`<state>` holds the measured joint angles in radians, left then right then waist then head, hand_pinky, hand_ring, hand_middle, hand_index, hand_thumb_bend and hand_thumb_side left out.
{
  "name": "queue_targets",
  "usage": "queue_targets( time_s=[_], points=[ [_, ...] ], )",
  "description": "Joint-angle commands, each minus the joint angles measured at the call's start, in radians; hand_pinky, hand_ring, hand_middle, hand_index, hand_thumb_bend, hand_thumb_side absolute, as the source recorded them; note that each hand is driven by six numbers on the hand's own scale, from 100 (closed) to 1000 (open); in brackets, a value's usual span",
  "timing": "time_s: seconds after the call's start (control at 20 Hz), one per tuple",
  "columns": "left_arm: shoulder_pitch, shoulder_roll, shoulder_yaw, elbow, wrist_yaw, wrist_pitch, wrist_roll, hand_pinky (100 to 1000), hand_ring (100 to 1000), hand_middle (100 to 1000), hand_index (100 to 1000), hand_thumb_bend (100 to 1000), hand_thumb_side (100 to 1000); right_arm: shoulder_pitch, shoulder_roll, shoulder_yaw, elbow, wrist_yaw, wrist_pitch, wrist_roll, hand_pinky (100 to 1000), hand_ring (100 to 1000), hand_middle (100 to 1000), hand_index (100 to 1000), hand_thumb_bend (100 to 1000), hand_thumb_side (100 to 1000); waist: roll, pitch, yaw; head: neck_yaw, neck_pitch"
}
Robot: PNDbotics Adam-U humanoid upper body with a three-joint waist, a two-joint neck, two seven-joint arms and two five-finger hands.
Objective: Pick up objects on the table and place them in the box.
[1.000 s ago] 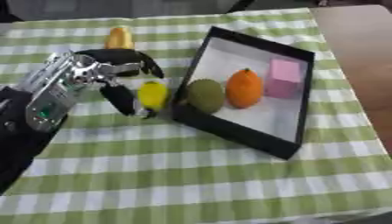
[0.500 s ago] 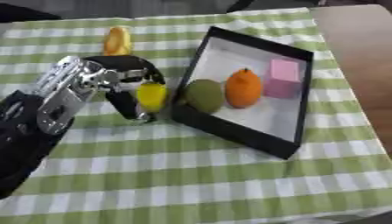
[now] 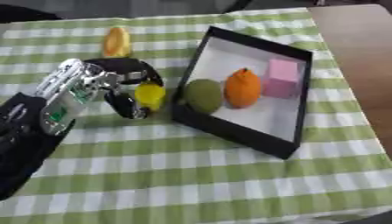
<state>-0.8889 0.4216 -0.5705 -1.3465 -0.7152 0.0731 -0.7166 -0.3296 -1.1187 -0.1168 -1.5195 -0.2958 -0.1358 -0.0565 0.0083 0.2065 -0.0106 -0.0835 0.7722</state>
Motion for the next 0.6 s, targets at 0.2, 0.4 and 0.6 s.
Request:
queue_targets(
  time_s=[0.2,0.4,0.6],
  points=[
    [-0.012,0.004,0.009,0.003,-0.022,-0.001,0.023,795,816,776,862,168,100,-0.005,-0.032,-0.016,0.003,0.005,-0.005,0.003,864,880,763,834,100,465,-0.02,-0.007,-0.003,0.001,-0.002],
    [-0.01,-0.004,0.011,0.029,-0.042,-0.017,0.04,768,795,756,841,198,100,-0.005,-0.03,-0.016,0.003,0.004,-0.006,0.004,864,880,763,834,100,469,-0.021,-0.006,-0.005,0.002,-0.002],
    [-0.007,-0.012,0.013,0.065,-0.069,-0.047,0.06,734,760,726,804,266,100,-0.006,-0.029,-0.017,0.003,0.0,-0.007,0.005,864,879,763,834,100,471,-0.022,-0.007,-0.007,0.002,-0.002]
  ],
)
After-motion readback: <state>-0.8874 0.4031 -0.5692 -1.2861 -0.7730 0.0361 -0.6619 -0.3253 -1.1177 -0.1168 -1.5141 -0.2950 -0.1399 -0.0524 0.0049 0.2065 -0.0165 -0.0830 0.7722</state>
